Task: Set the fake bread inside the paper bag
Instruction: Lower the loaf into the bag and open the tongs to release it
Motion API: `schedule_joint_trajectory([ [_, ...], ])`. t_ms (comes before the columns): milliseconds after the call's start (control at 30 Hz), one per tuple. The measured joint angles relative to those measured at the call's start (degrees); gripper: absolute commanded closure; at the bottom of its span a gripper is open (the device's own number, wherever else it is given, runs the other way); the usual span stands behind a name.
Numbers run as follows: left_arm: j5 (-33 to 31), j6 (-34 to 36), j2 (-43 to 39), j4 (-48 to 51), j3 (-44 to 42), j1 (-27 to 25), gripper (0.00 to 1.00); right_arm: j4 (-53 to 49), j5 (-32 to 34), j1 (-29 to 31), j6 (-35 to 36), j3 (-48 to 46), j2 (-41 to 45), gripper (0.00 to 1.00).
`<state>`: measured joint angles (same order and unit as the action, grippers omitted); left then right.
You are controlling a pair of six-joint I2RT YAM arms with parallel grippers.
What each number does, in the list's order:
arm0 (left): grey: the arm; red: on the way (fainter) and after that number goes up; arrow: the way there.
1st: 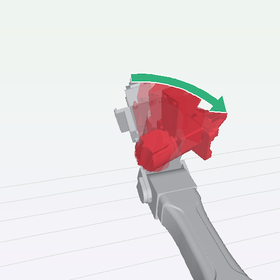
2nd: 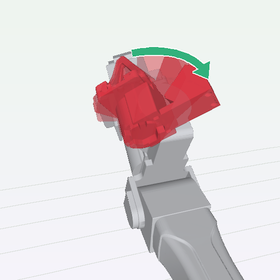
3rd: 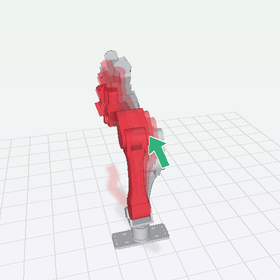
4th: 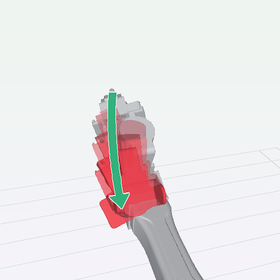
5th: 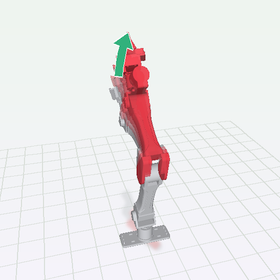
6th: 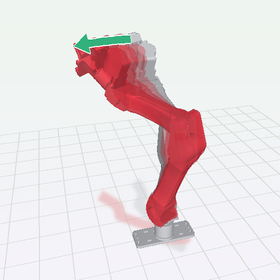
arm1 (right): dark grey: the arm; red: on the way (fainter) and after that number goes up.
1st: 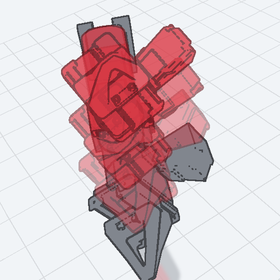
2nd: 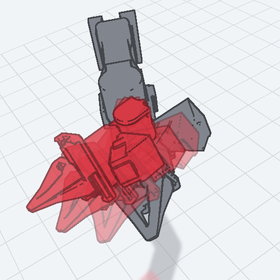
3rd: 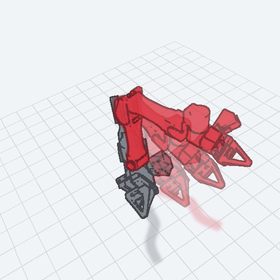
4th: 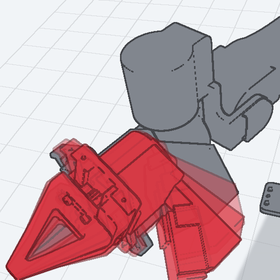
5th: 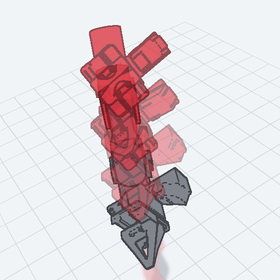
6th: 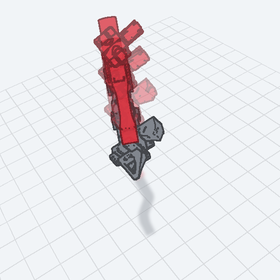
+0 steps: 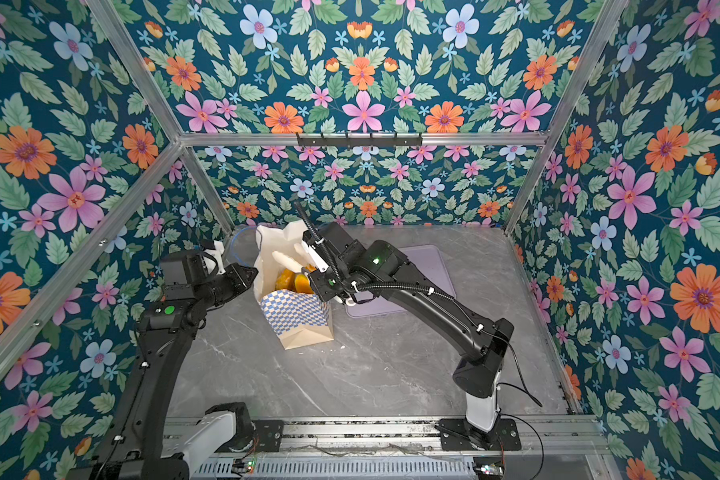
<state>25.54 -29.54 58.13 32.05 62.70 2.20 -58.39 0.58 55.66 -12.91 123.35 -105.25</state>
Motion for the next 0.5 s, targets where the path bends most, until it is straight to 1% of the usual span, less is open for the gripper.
schedule_joint_trajectory([
  [167,-0.2,0.4,-0.5,1.2,1.4,0.0,0.32,1.1,0.0,0.0,0.0,-1.2,2.0,0.55],
  [267,-0.7,1.1,-0.7,2.3,2.5,0.0,0.17,1.7,0.4,0.0,0.0,-2.6,3.8,0.55],
  [300,-1.1,1.4,-0.8,2.5,3.0,0.0,0.01,1.9,0.7,0.0,0.0,-3.1,4.3,0.55],
  [500,-3.1,3.0,-1.2,4.8,6.4,0.0,0.0,3.9,3.0,0.0,0.5,-6.6,8.1,0.55],
])
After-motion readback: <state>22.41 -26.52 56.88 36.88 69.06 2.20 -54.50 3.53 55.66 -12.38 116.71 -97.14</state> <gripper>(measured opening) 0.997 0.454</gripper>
